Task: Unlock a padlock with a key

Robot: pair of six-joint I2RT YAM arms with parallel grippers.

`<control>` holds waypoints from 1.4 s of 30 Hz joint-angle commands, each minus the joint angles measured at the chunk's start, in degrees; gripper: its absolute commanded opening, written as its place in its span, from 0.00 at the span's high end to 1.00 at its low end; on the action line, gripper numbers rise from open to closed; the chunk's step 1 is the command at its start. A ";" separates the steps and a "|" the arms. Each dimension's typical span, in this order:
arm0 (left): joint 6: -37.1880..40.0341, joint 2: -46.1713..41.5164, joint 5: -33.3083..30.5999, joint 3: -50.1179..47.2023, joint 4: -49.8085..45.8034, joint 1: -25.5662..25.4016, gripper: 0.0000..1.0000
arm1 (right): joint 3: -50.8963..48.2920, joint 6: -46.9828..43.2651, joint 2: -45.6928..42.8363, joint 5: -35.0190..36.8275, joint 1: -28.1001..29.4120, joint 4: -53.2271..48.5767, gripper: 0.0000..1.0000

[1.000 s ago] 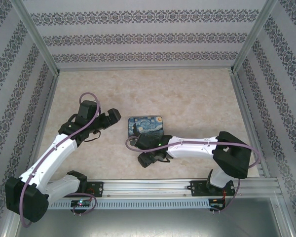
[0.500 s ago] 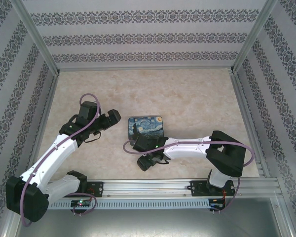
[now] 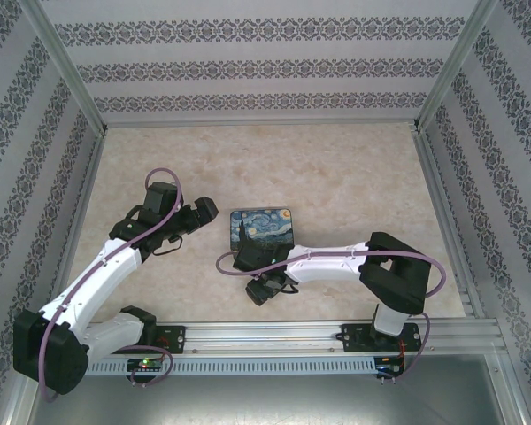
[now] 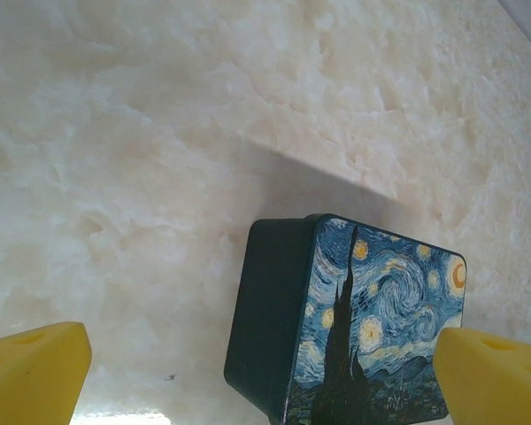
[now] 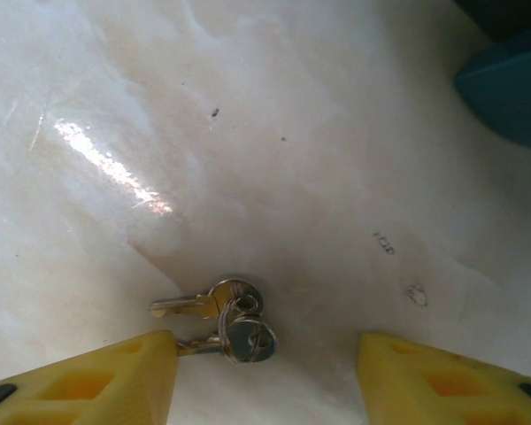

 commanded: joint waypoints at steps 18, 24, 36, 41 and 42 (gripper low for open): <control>-0.48 0.27 1.21 -0.74 2.66 0.94 0.01 | -4.15 1.92 -6.48 2.22 0.44 -1.60 0.44; -0.83 0.62 1.49 -0.70 3.06 0.88 0.01 | -3.53 2.17 -8.40 1.37 -0.59 -0.86 0.42; -1.12 0.80 1.19 -0.49 2.73 0.88 0.01 | 2.24 -0.04 -0.65 -1.54 -0.87 0.57 0.39; -1.10 0.82 1.08 -0.54 2.73 0.92 0.01 | 2.35 -0.68 0.87 -2.04 -0.93 0.66 0.40; -1.11 0.77 1.08 -0.45 2.73 0.89 0.01 | 2.15 -0.63 0.89 -2.06 -0.88 0.75 0.40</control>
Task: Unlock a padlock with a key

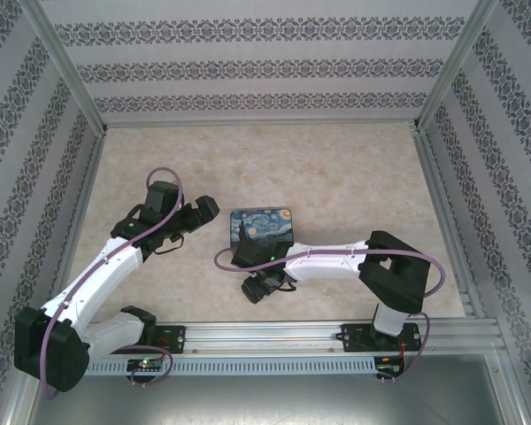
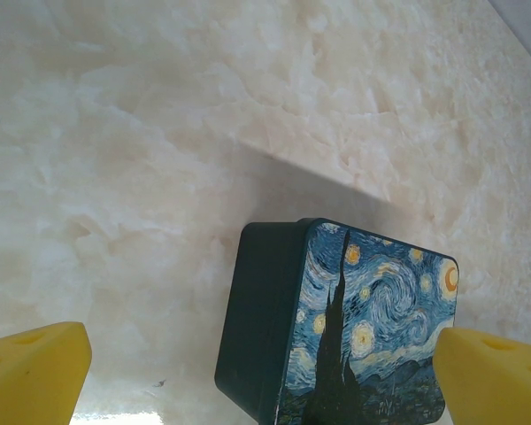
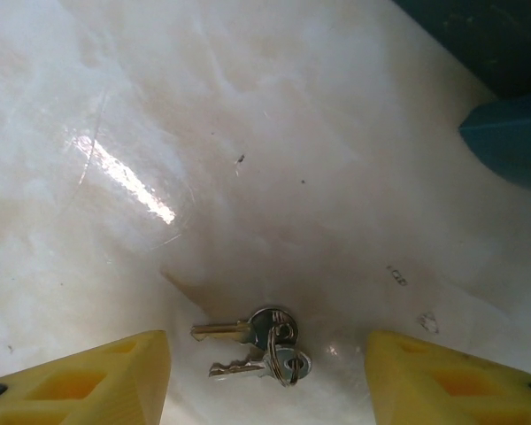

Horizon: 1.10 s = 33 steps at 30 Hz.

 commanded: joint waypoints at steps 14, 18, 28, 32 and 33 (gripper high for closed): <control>-0.84 0.21 0.48 -0.59 1.66 0.94 0.00 | -0.14 -1.88 2.19 -1.02 -0.17 -0.39 0.49; -0.90 0.20 0.36 -0.51 1.66 0.87 0.01 | -0.49 -1.94 2.27 -1.15 -0.21 -0.30 0.56; -1.20 0.89 0.54 -0.49 2.10 0.88 0.01 | -1.27 -1.58 2.10 -1.13 -0.15 0.13 0.76; -1.38 0.91 0.63 -0.43 2.18 0.90 0.01 | -1.54 -1.26 1.92 -1.04 -0.11 0.22 0.82; -1.37 0.91 0.54 -0.49 2.16 0.90 0.01 | -1.63 -1.26 1.83 -1.06 -0.15 0.27 0.85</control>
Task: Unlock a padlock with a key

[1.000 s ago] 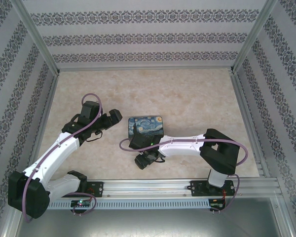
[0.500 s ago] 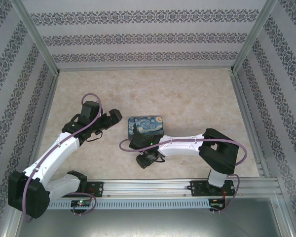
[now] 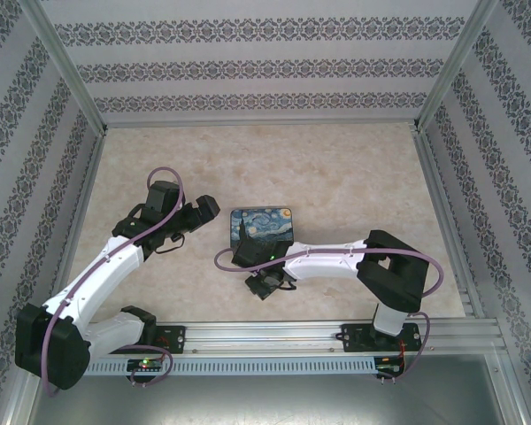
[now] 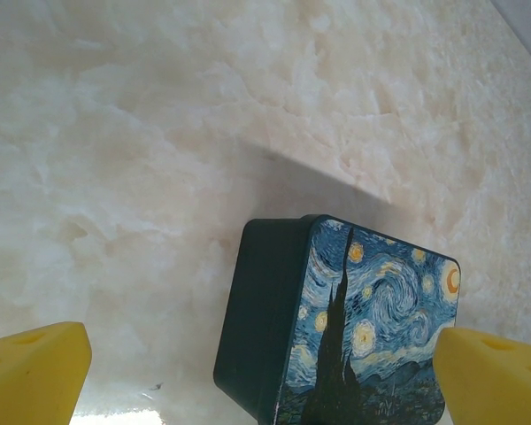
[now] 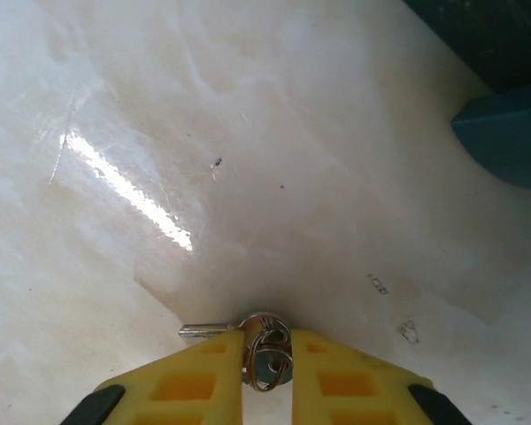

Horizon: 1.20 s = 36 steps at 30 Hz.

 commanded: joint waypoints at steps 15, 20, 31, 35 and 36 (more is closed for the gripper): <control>-1.09 0.55 1.11 -0.67 2.03 0.87 0.01 | -3.79 1.83 -1.73 -1.84 0.30 0.44 1.00; -1.12 0.80 1.50 -0.68 2.14 0.90 0.01 | -5.23 3.65 -4.29 -1.40 0.35 1.33 1.00; -3.02 0.20 7.50 -2.14 7.35 0.90 0.00 | -7.83 9.84 -15.41 -0.43 -2.35 2.16 1.00; -4.55 0.11 11.33 -2.23 11.33 0.82 0.00 | -7.91 11.82 -20.92 -1.08 -5.28 2.16 1.00; -4.94 0.10 12.08 -2.26 12.66 0.80 0.00 | -7.65 12.27 -22.14 -1.51 -6.35 2.16 1.00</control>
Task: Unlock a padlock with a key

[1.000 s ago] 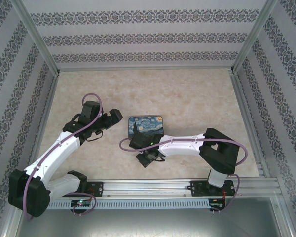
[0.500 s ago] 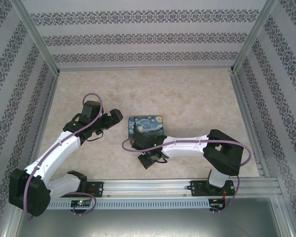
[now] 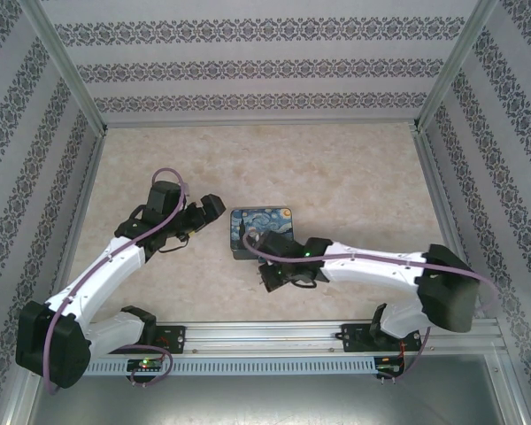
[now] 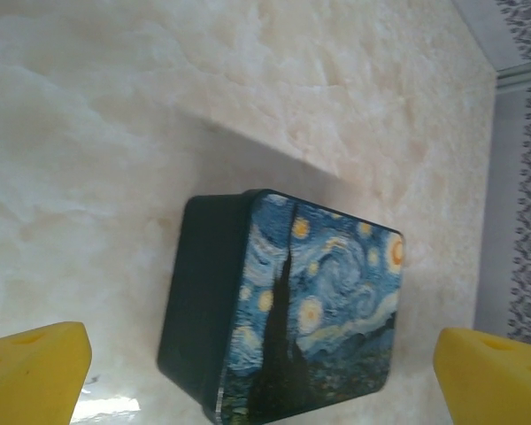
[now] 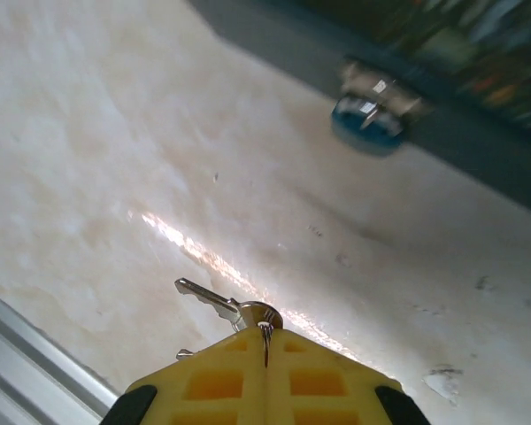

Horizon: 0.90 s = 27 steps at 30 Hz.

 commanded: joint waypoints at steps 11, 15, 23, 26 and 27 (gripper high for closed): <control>-7.45 3.40 13.56 -1.49 24.95 0.71 0.11 | 1.80 12.50 -7.21 -6.80 -16.31 6.96 1.00; -7.59 5.31 15.59 -1.03 27.62 0.22 0.27 | 2.42 15.68 -6.43 -9.25 -19.16 10.52 1.00; -6.97 9.63 17.87 0.16 31.39 -2.53 0.50 | 5.46 19.66 -1.82 -13.10 -20.30 16.41 1.00; -6.64 11.07 18.42 1.05 31.79 -3.51 0.54 | 6.00 21.16 -0.16 -14.23 -20.38 18.76 1.00; -6.60 11.42 18.58 1.16 32.05 -3.67 0.54 | 6.11 21.46 0.28 -14.55 -20.37 19.35 1.00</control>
